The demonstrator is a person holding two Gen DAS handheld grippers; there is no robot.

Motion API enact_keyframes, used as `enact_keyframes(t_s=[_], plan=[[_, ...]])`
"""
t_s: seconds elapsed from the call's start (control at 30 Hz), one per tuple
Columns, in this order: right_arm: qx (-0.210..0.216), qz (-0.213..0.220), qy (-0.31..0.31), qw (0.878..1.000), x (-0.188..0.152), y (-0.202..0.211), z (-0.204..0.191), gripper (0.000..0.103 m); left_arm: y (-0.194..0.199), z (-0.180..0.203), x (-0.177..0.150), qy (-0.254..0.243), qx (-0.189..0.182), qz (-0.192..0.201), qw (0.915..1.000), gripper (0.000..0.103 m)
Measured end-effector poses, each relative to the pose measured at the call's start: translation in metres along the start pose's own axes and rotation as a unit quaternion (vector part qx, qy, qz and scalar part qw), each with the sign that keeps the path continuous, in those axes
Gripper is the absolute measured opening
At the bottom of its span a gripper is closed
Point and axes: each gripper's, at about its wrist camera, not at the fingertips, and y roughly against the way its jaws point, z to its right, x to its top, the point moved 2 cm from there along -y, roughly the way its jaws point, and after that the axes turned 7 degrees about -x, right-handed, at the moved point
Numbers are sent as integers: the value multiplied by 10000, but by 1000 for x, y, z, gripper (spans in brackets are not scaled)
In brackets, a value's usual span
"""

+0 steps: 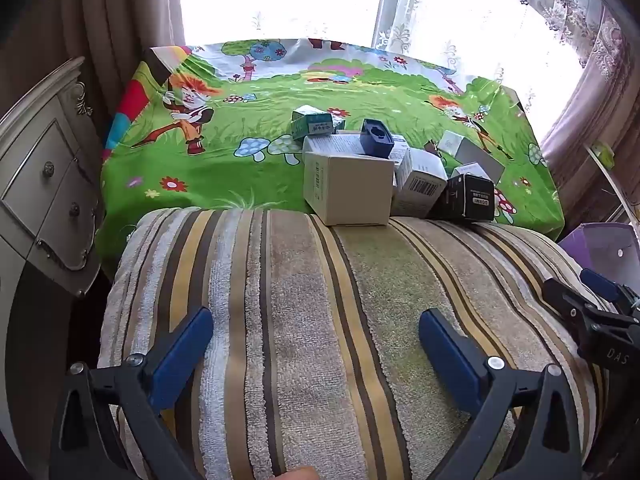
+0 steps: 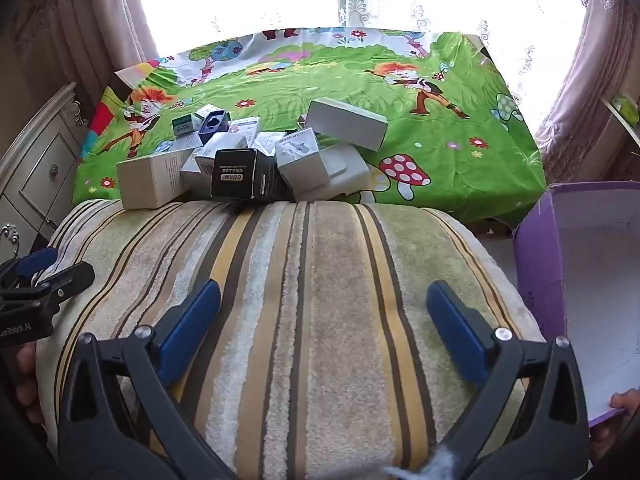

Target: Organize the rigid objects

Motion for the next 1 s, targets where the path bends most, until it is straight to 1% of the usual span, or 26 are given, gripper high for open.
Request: enact_keyframes(t_s=[0.3,0.4,0.63,0.77,0.83,1.0], plan=[[-9,19,2,10000,0,-1,0,103,-2,-6,0,40,94,-16,9999,103],[-5,8,-2,10000,-2,0,0,103,-5,1,2,50,194,-58,9998,103],[5,-8,-4,10000,0,-2,1,103,-6,1,2,60,198,-43,9998,103],[6,-15,2,10000,2,-3,2,103,-7,3,2,74,277,-109,9995,103],[4,-24,17,10000,0,-1,0,103,-7,3,1,82,298,-82,9995,103],[-37,-41,-1,10000,0,-2,-1,103,-6,3,-2,-10,232,-65,9997,103]])
